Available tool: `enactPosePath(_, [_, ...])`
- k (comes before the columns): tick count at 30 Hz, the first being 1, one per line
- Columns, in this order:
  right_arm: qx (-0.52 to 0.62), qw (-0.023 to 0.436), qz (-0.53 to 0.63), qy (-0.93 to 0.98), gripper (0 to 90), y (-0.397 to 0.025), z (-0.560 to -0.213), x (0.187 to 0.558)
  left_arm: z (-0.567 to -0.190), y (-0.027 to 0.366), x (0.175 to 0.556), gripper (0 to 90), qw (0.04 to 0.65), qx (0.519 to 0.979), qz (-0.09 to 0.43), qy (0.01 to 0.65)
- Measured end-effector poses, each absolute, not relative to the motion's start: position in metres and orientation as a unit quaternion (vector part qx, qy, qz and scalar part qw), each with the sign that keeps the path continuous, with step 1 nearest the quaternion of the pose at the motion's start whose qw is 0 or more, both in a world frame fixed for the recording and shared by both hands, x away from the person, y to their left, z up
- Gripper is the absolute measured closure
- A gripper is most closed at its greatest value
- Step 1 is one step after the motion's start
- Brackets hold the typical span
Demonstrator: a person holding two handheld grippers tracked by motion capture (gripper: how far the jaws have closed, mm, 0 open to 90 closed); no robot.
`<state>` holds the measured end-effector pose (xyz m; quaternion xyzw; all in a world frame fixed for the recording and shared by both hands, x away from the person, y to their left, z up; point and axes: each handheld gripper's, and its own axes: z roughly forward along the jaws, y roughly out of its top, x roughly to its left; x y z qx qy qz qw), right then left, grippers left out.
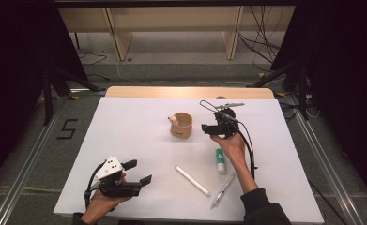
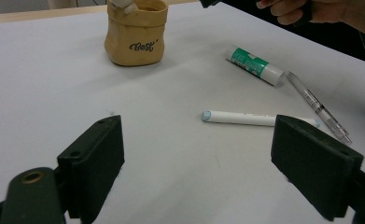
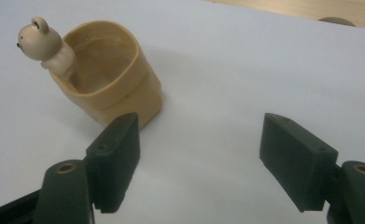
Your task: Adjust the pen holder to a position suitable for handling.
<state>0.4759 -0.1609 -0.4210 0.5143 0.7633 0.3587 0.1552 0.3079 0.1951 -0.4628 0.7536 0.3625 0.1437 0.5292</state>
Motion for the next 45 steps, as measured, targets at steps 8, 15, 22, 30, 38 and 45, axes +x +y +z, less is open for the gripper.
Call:
enactPosePath(8, [0.511,0.163,0.356,0.765,25.2,-0.174,-0.419,0.455,-0.463,0.195,0.308,16.6,0.529,0.753,0.144,0.363])
enactPosePath(15, [0.511,0.163,0.359,0.764,21.2,-0.182,-0.422,0.437,-0.463,0.195,0.308,16.6,0.529,0.753,0.145,0.363])
enactPosePath(22, [0.510,0.162,0.360,0.764,19.8,-0.187,-0.421,0.426,-0.462,0.195,0.308,16.6,0.530,0.753,0.145,0.363])
enactPosePath(30, [0.511,0.160,0.357,0.765,19.2,-0.188,-0.420,0.419,-0.462,0.195,0.308,16.6,0.530,0.753,0.144,0.363])
enactPosePath(38, [0.508,0.153,0.340,0.776,18.8,-0.187,-0.424,0.414,-0.462,0.195,0.309,16.6,0.530,0.752,0.143,0.365])
enactPosePath(45, [0.506,0.146,0.334,0.782,18.6,-0.188,-0.428,0.408,-0.462,0.194,0.310,16.6,0.530,0.752,0.142,0.366])
